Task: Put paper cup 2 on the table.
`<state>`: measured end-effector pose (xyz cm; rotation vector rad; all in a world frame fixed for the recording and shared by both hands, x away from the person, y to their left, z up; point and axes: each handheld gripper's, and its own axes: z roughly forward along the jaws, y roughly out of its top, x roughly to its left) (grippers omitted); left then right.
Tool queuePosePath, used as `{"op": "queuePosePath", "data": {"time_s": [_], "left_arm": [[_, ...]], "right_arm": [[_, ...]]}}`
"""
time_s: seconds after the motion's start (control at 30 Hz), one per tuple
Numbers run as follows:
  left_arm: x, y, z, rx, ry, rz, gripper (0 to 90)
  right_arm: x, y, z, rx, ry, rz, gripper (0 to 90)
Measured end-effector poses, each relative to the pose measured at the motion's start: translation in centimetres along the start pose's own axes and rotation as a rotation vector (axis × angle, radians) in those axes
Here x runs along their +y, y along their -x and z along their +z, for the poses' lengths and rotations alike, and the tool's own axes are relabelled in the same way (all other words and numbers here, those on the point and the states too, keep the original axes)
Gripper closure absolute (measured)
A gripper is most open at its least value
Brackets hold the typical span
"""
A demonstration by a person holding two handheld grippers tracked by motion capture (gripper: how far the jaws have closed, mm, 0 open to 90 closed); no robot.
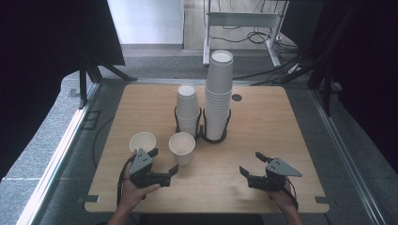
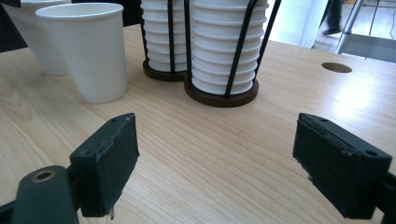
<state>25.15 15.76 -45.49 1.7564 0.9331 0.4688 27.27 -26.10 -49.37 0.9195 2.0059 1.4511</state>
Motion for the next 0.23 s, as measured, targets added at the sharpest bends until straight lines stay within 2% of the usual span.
{"op": "queuePosePath", "data": {"time_s": [0.23], "left_arm": [[0.05,-0.21,-0.10,0.017,0.006,-0.024,3.4]], "right_arm": [[0.06,0.36,0.12,0.009,0.010,0.017,14.4]]}}
